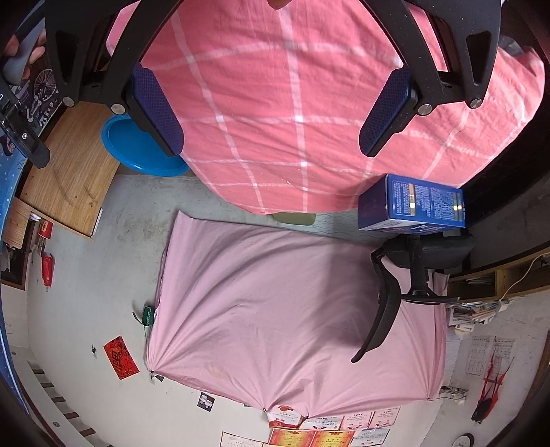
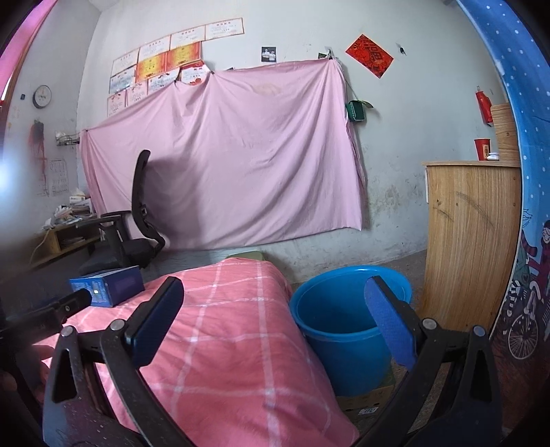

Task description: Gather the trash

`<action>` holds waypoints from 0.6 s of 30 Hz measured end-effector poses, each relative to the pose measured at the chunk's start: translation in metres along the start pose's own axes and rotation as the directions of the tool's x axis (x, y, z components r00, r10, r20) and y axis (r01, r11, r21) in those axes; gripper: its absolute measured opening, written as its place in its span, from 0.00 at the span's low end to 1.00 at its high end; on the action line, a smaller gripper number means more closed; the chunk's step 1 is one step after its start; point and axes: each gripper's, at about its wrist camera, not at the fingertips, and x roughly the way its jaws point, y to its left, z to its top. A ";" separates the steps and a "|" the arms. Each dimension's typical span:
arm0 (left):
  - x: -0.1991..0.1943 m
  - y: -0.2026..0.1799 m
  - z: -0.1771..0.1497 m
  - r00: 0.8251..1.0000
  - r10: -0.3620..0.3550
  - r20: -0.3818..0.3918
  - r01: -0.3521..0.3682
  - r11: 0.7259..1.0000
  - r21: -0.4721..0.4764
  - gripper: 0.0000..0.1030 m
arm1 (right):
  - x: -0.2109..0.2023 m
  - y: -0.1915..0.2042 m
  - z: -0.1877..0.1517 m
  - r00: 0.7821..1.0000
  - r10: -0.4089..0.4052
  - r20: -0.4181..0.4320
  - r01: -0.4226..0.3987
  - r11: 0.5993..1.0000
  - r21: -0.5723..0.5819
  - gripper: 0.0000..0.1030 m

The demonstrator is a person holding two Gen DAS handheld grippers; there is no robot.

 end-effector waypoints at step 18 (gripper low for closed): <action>-0.077 0.023 -0.028 0.996 0.038 0.080 -0.039 0.999 0.015 0.97 | -0.069 0.057 -0.027 0.998 -0.011 0.061 0.017 0.995 -0.101 1.00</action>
